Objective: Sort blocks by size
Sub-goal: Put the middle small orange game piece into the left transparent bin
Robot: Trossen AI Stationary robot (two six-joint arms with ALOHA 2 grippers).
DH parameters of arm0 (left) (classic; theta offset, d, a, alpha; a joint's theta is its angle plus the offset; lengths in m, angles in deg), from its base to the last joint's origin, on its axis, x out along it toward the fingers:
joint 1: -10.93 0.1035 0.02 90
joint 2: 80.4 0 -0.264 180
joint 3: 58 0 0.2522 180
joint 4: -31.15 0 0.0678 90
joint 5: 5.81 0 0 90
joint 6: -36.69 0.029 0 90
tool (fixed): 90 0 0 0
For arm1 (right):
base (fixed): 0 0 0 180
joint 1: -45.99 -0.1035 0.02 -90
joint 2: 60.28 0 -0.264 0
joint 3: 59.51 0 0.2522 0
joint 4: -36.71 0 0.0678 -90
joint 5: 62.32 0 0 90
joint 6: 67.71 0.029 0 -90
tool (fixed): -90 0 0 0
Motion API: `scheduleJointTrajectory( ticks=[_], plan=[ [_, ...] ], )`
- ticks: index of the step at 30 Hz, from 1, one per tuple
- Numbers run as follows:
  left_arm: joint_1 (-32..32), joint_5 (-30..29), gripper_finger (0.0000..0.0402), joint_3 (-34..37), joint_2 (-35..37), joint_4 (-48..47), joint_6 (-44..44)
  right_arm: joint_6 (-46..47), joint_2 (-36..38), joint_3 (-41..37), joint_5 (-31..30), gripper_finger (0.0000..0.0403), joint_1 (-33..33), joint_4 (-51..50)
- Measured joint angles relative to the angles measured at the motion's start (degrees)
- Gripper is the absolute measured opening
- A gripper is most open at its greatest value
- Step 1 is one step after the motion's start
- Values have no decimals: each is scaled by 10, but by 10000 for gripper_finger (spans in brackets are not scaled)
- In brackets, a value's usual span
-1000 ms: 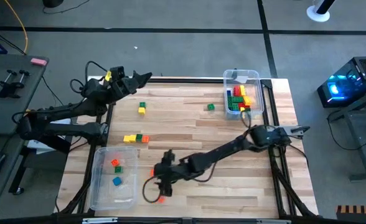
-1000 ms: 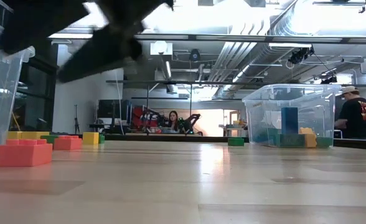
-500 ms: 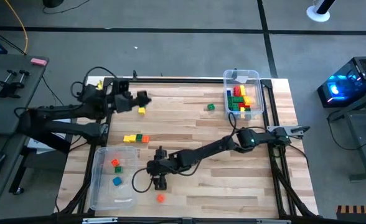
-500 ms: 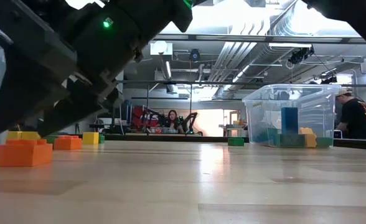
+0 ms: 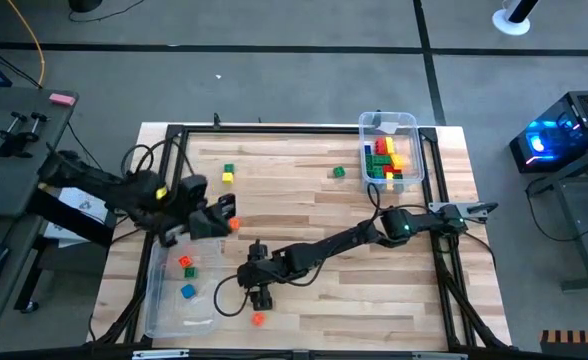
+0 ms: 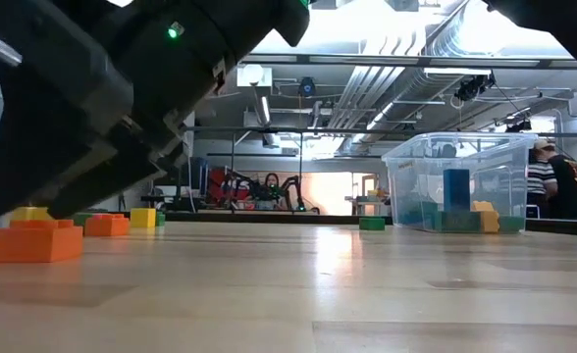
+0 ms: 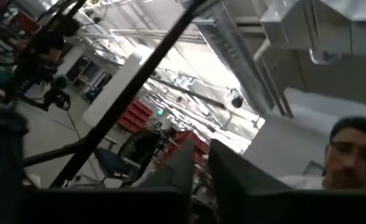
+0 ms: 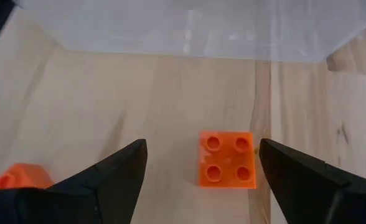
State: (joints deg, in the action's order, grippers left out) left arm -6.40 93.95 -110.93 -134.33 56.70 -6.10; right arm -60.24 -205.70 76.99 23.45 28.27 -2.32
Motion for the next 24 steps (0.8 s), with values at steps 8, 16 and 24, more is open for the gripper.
scheduleJointTrajectory(
  ticks=[8,16,24],
  plan=[
    [-129,-192,3,-110,-4,-261,75,0,-13,-14,-1,306,2,6],
    [-205,-318,0,-181,-8,-340,130,28,-13,-18,-43,205,3,41],
    [-255,-399,0,-258,-8,-416,192,46,-3,-1,-36,31,14,-25]
  ],
)
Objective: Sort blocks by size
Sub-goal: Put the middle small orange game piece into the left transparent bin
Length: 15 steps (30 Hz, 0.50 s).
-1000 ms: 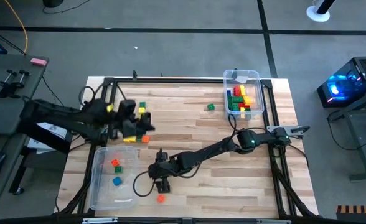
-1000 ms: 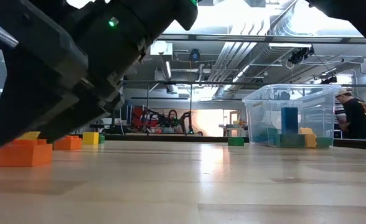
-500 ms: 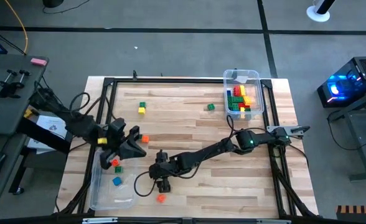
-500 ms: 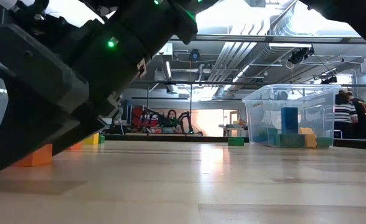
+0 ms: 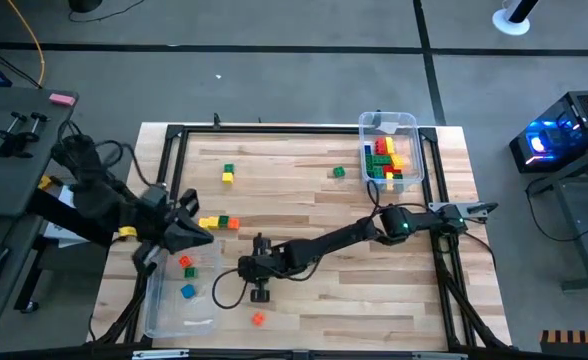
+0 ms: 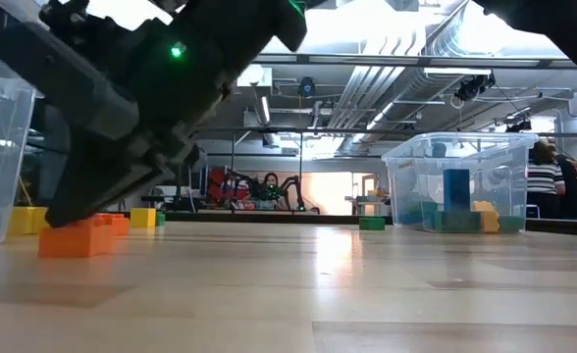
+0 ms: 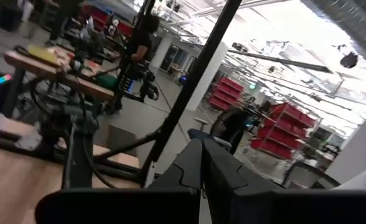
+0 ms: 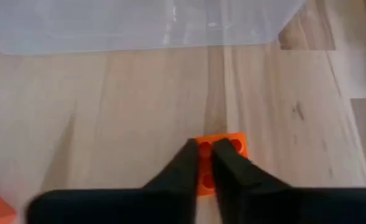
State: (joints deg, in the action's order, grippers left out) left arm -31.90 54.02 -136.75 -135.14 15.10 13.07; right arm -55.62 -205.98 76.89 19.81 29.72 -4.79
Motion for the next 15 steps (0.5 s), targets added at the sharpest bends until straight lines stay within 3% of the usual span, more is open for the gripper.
scheduleJointTrajectory(
  ticks=[3,9,15],
  plan=[
    [-15,-28,0,-35,0,-29,35,-24,16,16,3,0,6,-41],
    [-27,-51,0,-60,0,-68,63,-51,61,61,8,12,26,-43],
    [-27,-52,0,-61,-2,-103,34,-46,54,68,39,15,34,-68]
  ],
)
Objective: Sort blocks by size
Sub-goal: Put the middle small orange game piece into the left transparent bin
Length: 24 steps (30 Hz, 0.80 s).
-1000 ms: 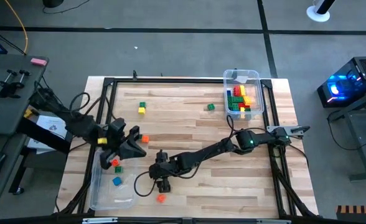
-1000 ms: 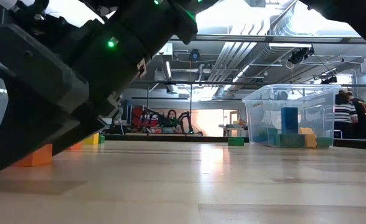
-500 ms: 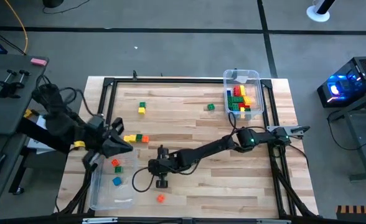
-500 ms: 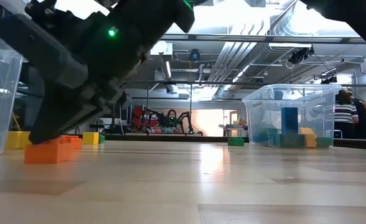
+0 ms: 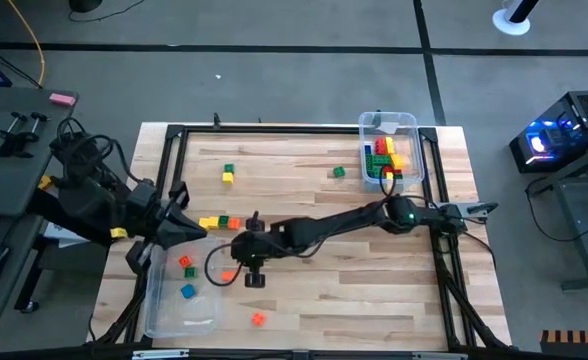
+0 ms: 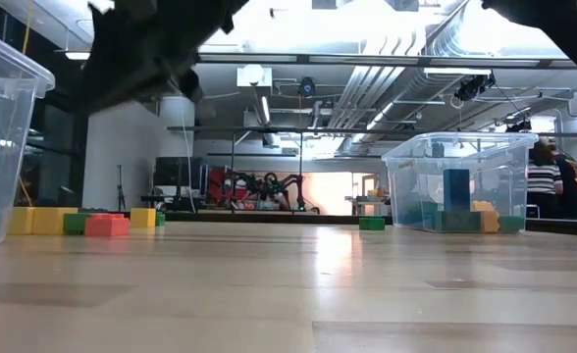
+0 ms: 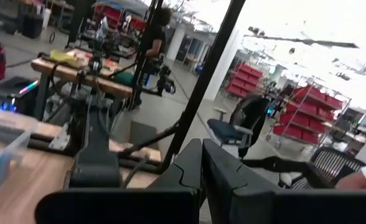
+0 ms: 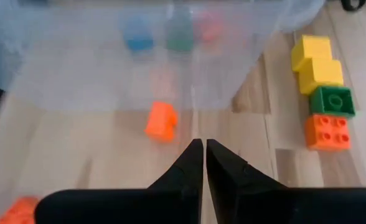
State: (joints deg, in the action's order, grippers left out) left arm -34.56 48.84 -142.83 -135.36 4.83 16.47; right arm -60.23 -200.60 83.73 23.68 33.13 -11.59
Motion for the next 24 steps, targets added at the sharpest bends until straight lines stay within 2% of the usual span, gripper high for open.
scheduleJointTrajectory(
  ticks=[6,9,11,16,18,21,24],
  plan=[
    [0,-3,0,0,-2,-14,-12,31,2,-3,83,27,-2,-9],
    [0,-4,0,0,-1,-14,-11,26,-1,-3,101,66,-13,0],
    [0,-9,0,0,-1,-14,-12,27,-12,-2,100,107,-21,17],
    [1,-13,0,0,-1,-14,-28,55,-63,-4,33,224,-36,117],
    [1,-13,0,0,-1,-15,-35,59,-75,-4,-7,259,-37,152],
    [1,-13,0,0,-1,-18,-37,75,-91,-3,-37,289,-36,178],
    [1,-13,0,0,-1,-22,-37,75,-104,-3,-33,294,-33,180]
  ],
)
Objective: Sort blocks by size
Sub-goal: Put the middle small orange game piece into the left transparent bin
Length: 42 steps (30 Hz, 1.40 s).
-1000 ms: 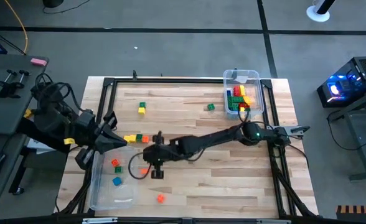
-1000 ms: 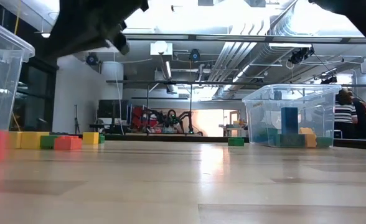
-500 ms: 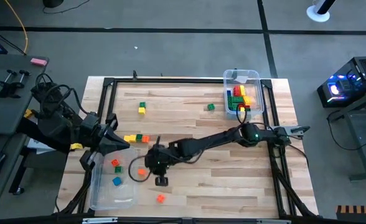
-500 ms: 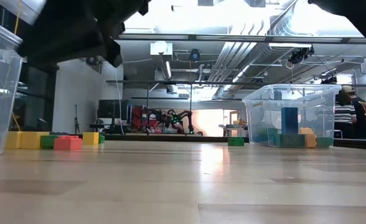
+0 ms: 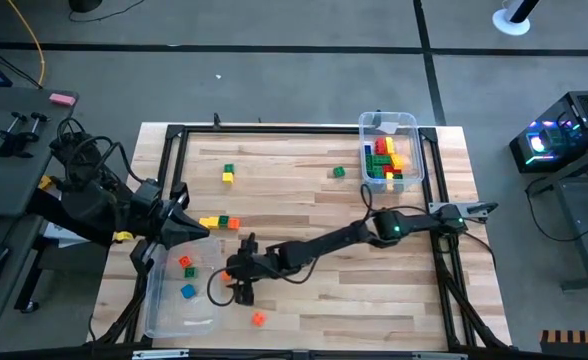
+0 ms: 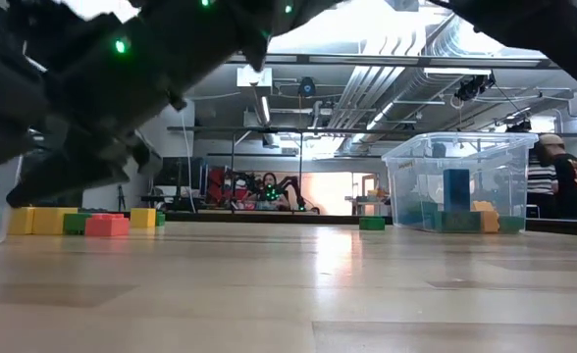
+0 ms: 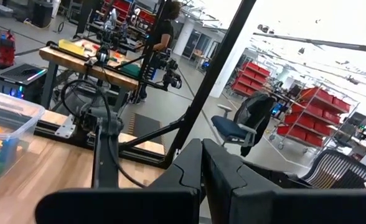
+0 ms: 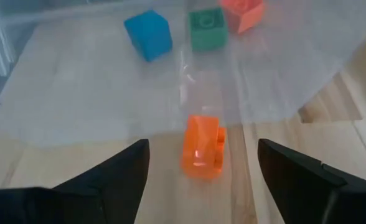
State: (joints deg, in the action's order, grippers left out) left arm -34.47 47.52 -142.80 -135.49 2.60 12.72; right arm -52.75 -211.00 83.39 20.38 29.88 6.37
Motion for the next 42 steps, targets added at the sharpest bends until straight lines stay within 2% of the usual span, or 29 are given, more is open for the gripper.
scheduleJointTrajectory(
  ticks=[3,10,13,17,23,28,32,36,39,42],
  plan=[
    [0,0,0,0,0,-5,0,-5,-12,0,14,295,1,7],
    [0,0,0,0,0,-5,0,13,-45,0,2,295,-4,78],
    [0,0,0,0,0,-5,0,15,-49,0,-32,282,-8,78],
    [0,-1,0,0,0,-5,0,17,-50,0,-72,224,-10,79],
    [0,-1,0,0,0,-5,0,75,-50,0,-76,86,-8,74],
    [0,-1,0,0,0,-5,1,92,-27,0,-54,87,-7,16],
    [0,-1,0,0,0,-5,5,5,28,0,-56,87,-8,-96],
    [0,-2,0,0,0,-7,7,-78,93,0,-108,87,-8,-198],
    [0,-2,0,0,0,-10,8,-106,133,0,-132,92,-3,-174],
    [0,-2,0,0,0,-11,8,-110,157,1,-93,92,5,-62]
  ],
)
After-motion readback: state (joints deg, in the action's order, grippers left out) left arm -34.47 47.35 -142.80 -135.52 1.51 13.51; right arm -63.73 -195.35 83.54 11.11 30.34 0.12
